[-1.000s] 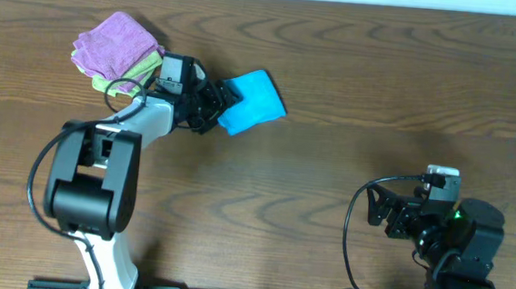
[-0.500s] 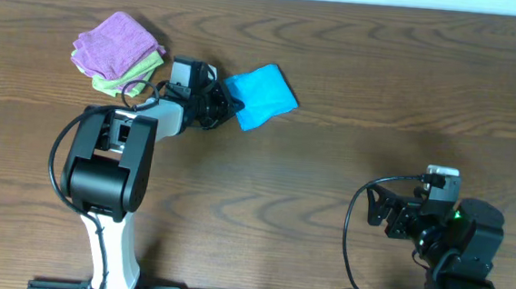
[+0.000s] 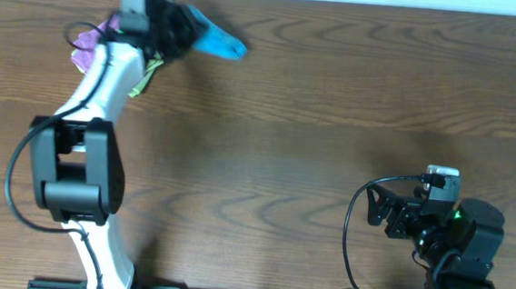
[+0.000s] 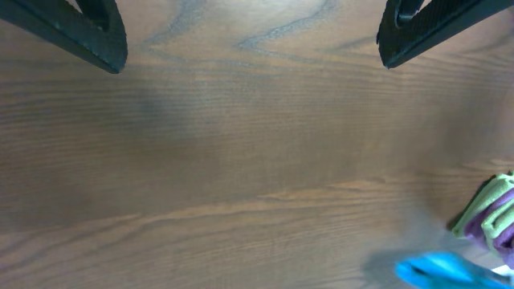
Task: Fold the cloth
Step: 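Carry the blue cloth with the left gripper onto the cloth stack, then lower the blue cloth onto the stack and open the left gripper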
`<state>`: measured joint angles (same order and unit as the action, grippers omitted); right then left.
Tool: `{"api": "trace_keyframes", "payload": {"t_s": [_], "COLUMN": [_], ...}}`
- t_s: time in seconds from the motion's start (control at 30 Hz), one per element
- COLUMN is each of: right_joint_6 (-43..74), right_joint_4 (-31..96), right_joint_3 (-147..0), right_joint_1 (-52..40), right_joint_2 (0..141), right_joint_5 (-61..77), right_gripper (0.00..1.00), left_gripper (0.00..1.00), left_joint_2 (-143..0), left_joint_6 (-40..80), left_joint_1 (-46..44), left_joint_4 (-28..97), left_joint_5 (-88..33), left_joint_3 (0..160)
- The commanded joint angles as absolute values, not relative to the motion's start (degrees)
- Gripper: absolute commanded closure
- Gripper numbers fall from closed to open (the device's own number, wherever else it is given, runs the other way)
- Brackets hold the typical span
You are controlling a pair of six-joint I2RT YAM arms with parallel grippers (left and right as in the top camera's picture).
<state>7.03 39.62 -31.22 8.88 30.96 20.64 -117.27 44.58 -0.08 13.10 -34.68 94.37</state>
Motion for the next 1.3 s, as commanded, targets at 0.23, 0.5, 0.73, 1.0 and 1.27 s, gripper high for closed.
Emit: {"api": "trace_keyframes", "payload": {"t_s": [0.23, 0.5, 0.73, 1.0, 1.27], "right_joint_6": [7.66, 7.66, 7.66, 7.66, 7.66], "right_joint_4": [39.66, 39.66, 39.66, 39.66, 39.66], "right_joint_3": [-31.03, -31.03, -31.03, -31.03, -31.03], "right_joint_1": [9.45, 9.45, 9.45, 9.45, 9.45], "right_joint_2": [30.70, 30.70, 30.70, 30.70, 30.70], "right_joint_5": [21.02, 21.02, 21.02, 21.02, 21.02], "right_gripper": [0.01, 0.01, 0.01, 0.01, 0.01], "left_gripper": [0.94, 0.94, 0.94, 0.94, 0.94], "left_joint_2": [-116.22, -116.22, -116.20, -116.20, -116.22], "left_joint_6": [41.17, 39.53, 37.17, 31.22, 26.72], "left_joint_1": [9.78, 13.52, 15.18, 16.21, 16.21], "left_joint_4": [15.16, 15.22, 18.35, 27.31, 35.38], "left_joint_5": [-33.15, -36.62, -38.39, -35.11, -27.77], "left_joint_3": [100.05, 101.80, 104.25, 104.55, 104.53]}}
